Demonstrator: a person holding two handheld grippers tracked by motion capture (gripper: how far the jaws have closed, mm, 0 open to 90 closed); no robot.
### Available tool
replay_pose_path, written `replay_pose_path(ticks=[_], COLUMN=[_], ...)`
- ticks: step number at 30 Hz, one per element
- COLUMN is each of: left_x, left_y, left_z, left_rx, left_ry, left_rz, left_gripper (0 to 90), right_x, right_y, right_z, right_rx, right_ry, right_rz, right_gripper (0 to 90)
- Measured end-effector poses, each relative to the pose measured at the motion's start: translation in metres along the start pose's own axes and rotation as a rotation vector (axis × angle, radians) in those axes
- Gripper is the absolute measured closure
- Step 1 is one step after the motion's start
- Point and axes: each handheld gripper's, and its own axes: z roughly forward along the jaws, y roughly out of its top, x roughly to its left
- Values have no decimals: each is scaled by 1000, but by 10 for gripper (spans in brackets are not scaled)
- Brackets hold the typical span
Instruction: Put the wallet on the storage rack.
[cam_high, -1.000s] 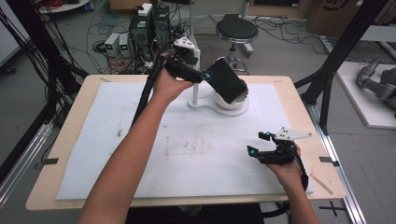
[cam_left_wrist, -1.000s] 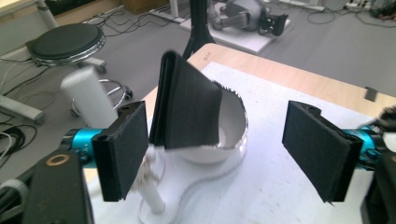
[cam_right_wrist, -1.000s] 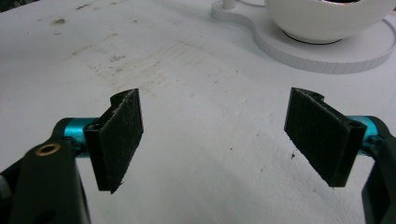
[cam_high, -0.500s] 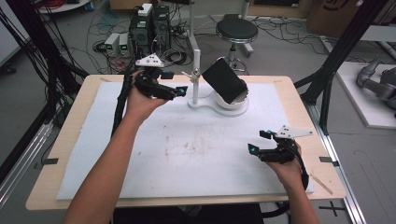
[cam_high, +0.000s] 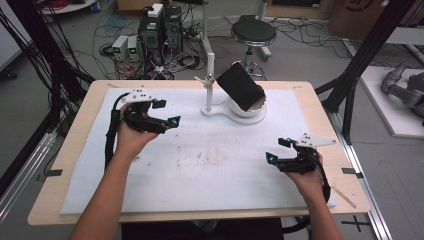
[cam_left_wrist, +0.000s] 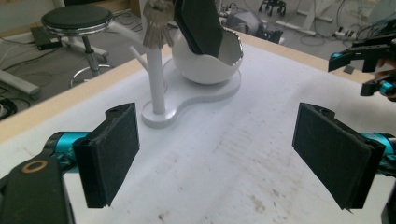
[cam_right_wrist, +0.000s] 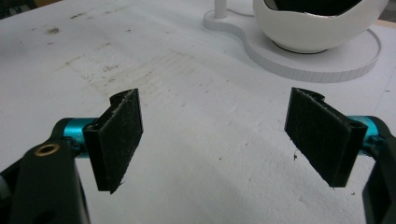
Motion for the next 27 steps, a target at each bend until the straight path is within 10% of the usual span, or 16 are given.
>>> replay_pose_path(ticks=[13,27], left_x=[-6,-14], left_y=[-61,-81], left_z=[-17,-14], left_rx=[12,1], left_ry=[27,17], left_rz=[-45,-37], left_gripper=[113,113], right_x=[-7,-5], right_y=[-1,0], right_z=[4,4], right_rx=[5,5], right_ry=[6,-18], right_rz=[22,17], right_gripper=[189,190])
